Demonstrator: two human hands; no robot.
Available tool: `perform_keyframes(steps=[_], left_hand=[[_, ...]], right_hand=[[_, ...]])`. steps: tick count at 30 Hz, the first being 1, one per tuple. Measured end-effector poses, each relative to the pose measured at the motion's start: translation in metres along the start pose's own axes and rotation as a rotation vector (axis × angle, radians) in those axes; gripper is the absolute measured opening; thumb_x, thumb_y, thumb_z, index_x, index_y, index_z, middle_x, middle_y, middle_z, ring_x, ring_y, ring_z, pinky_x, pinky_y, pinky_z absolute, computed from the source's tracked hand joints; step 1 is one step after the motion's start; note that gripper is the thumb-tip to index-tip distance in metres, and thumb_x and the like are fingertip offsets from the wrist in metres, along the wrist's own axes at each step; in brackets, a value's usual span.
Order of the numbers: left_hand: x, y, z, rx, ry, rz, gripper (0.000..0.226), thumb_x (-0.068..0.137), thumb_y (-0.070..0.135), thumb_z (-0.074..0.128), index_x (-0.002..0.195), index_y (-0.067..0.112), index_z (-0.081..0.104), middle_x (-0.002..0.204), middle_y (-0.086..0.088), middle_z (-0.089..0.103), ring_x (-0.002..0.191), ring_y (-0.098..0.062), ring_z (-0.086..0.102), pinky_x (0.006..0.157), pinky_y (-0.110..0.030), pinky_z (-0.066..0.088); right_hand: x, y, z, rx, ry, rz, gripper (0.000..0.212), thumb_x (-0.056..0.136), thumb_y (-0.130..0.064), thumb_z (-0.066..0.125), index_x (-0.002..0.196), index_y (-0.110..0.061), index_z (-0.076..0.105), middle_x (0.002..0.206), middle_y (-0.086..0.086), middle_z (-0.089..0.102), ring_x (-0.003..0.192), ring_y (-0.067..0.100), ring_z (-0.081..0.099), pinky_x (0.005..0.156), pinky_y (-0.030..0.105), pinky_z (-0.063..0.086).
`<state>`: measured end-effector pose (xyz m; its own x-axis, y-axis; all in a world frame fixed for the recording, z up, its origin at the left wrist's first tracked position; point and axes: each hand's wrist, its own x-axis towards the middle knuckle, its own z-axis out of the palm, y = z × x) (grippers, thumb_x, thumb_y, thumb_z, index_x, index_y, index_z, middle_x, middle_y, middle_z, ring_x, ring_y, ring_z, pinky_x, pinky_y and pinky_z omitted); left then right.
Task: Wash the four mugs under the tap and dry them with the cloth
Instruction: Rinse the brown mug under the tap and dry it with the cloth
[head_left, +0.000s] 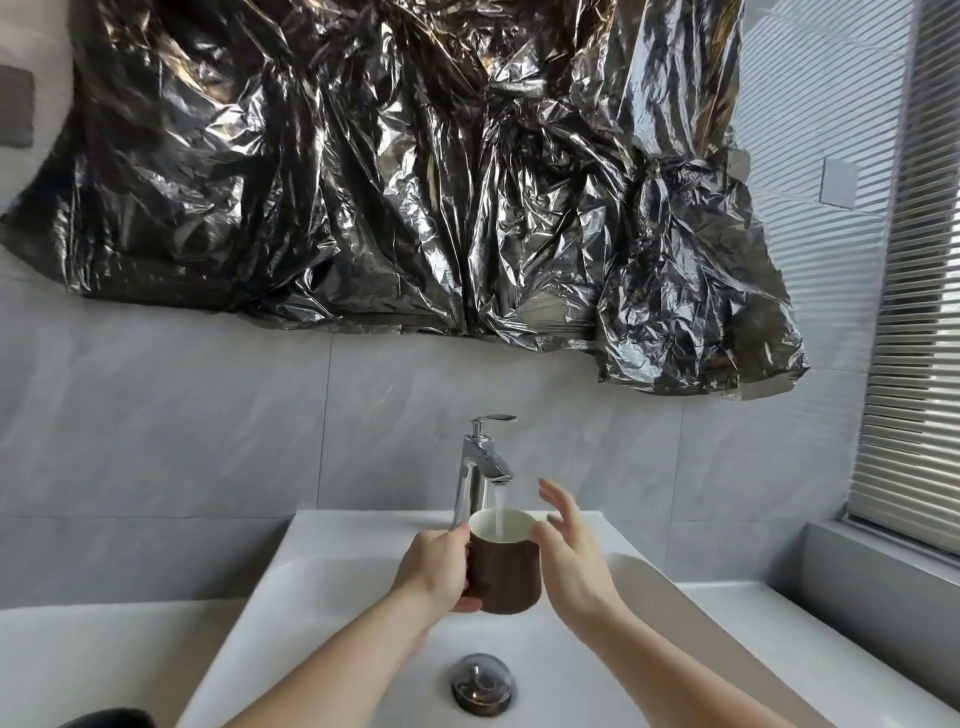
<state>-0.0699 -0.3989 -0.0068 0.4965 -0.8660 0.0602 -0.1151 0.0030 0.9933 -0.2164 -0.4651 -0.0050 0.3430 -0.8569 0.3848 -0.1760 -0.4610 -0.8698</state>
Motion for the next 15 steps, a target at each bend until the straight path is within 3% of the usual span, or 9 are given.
perform_keyframes(steps=[2,5,9,11,12,13,15], left_hand=[[0.003,-0.002,-0.002,0.026,0.028,0.03,0.045,0.105,0.029,0.05,0.06,0.022,0.05,0.054,0.005,0.046,0.056,-0.018,0.048,0.054,-0.027,0.048],[0.011,-0.002,-0.004,0.012,0.036,0.008,0.043,0.103,0.032,0.05,0.062,0.022,0.05,0.058,0.003,0.049,0.058,-0.022,0.048,0.054,-0.025,0.041],[0.011,-0.001,-0.007,-0.008,0.032,0.008,0.047,0.084,0.047,0.055,0.055,0.011,0.048,0.058,-0.008,0.053,0.058,-0.027,0.047,0.063,-0.032,0.036],[0.014,-0.002,-0.007,0.009,0.031,0.021,0.056,0.075,0.051,0.053,0.072,-0.004,0.049,0.084,-0.033,0.064,0.072,-0.042,0.058,0.07,-0.035,0.035],[0.014,-0.002,-0.007,0.025,0.037,0.032,0.058,0.075,0.052,0.053,0.083,-0.006,0.05,0.1,-0.036,0.065,0.085,-0.052,0.062,0.073,-0.036,0.034],[0.013,-0.002,-0.007,0.031,0.042,0.042,0.061,0.075,0.053,0.053,0.087,-0.007,0.051,0.101,-0.037,0.065,0.093,-0.056,0.061,0.075,-0.036,0.034],[0.01,0.0,-0.008,0.029,0.035,0.047,0.057,0.074,0.053,0.053,0.071,-0.003,0.058,0.068,-0.021,0.062,0.072,-0.045,0.054,0.074,-0.036,0.032]], right_hand=[[0.015,-0.031,-0.007,-0.127,0.042,-0.118,0.073,0.085,-0.037,0.042,0.157,-0.033,0.036,0.162,-0.012,0.037,0.149,0.009,0.032,0.125,0.036,0.026],[0.046,-0.073,-0.014,-0.387,0.013,-0.272,0.064,0.101,-0.023,0.046,0.163,-0.027,0.029,0.169,-0.01,0.026,0.155,0.007,0.022,0.122,0.023,0.016],[0.062,-0.077,-0.011,-0.626,-0.076,-0.293,0.053,0.107,-0.029,0.042,0.16,-0.025,0.038,0.169,-0.008,0.03,0.153,0.013,0.031,0.119,0.023,0.022],[0.056,-0.067,-0.009,-0.616,-0.055,-0.295,0.049,0.108,-0.031,0.04,0.157,-0.028,0.043,0.166,-0.011,0.034,0.146,0.014,0.042,0.116,0.025,0.029],[0.052,-0.064,-0.009,-0.598,-0.047,-0.299,0.048,0.108,-0.032,0.04,0.156,-0.029,0.045,0.165,-0.012,0.036,0.144,0.013,0.045,0.115,0.025,0.03],[0.049,-0.062,-0.01,-0.58,-0.057,-0.301,0.047,0.109,-0.032,0.039,0.156,-0.03,0.045,0.164,-0.013,0.036,0.143,0.012,0.045,0.115,0.024,0.03],[0.044,-0.064,-0.018,-0.526,-0.098,-0.285,0.047,0.11,-0.034,0.039,0.157,-0.03,0.044,0.165,-0.013,0.035,0.146,0.011,0.041,0.116,0.022,0.028]])
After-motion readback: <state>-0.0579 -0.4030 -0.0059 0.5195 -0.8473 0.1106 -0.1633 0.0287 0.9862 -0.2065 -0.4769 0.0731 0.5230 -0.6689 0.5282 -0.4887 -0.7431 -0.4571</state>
